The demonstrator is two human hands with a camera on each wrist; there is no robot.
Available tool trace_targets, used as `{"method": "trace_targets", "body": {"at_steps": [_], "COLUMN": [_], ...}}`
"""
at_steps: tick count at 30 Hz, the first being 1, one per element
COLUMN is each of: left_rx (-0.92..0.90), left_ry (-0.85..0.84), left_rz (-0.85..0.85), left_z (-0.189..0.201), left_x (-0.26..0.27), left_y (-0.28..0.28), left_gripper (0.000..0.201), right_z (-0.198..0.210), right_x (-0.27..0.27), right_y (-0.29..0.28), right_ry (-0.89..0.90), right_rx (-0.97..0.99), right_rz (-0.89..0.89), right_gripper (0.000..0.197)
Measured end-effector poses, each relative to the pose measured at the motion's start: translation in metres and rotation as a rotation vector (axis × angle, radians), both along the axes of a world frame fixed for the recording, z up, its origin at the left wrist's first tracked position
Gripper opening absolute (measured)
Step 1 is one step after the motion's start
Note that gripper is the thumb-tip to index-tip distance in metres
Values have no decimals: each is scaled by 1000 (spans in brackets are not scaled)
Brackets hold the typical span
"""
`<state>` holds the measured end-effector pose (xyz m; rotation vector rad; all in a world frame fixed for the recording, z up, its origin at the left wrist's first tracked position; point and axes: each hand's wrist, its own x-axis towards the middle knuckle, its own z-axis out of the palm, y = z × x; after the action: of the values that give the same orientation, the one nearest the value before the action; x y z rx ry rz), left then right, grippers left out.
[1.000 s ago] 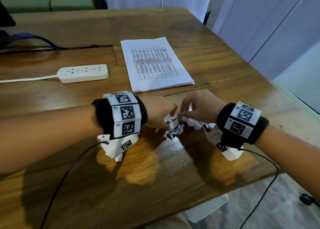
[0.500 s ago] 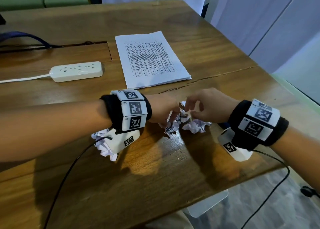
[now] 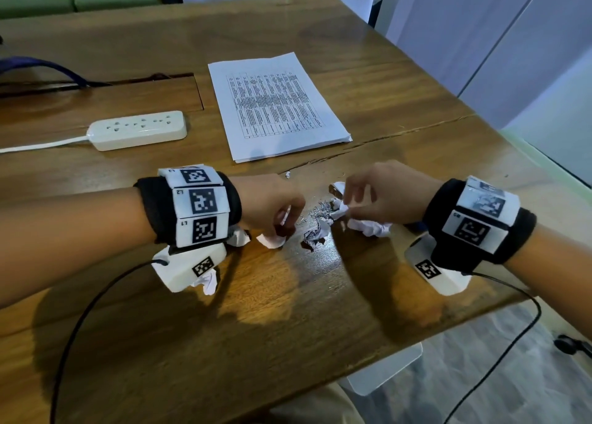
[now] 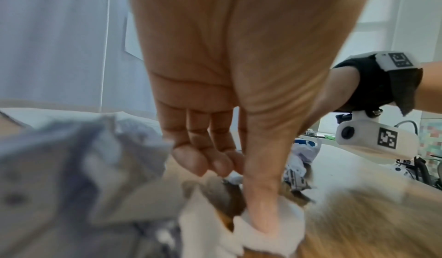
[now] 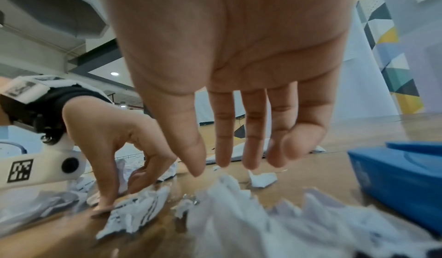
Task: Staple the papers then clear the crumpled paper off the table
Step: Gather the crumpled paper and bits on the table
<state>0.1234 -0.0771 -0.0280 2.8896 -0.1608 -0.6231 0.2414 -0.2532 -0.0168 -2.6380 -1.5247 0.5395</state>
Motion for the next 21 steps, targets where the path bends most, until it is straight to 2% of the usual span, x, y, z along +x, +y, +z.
{"method": "trace_targets", "body": {"at_steps": [4, 10, 17, 21], "left_rx": [68, 34, 31, 30], "left_ry": [46, -68, -29, -27], "left_rz": [-37, 30, 83, 91], "left_z": [5, 2, -1, -2], "left_x": [-2, 11, 20, 16], "left_y": [4, -3, -2, 3], "left_gripper": [31, 36, 21, 17], "right_z": [-8, -11, -5, -6], "right_x": [-1, 0, 17, 21], "right_y": [16, 20, -2, 10], "right_ry": [-32, -20, -44, -82], "right_rx": [40, 11, -44, 42], "right_rz": [37, 12, -80, -94], "right_gripper": [33, 9, 12, 20]}}
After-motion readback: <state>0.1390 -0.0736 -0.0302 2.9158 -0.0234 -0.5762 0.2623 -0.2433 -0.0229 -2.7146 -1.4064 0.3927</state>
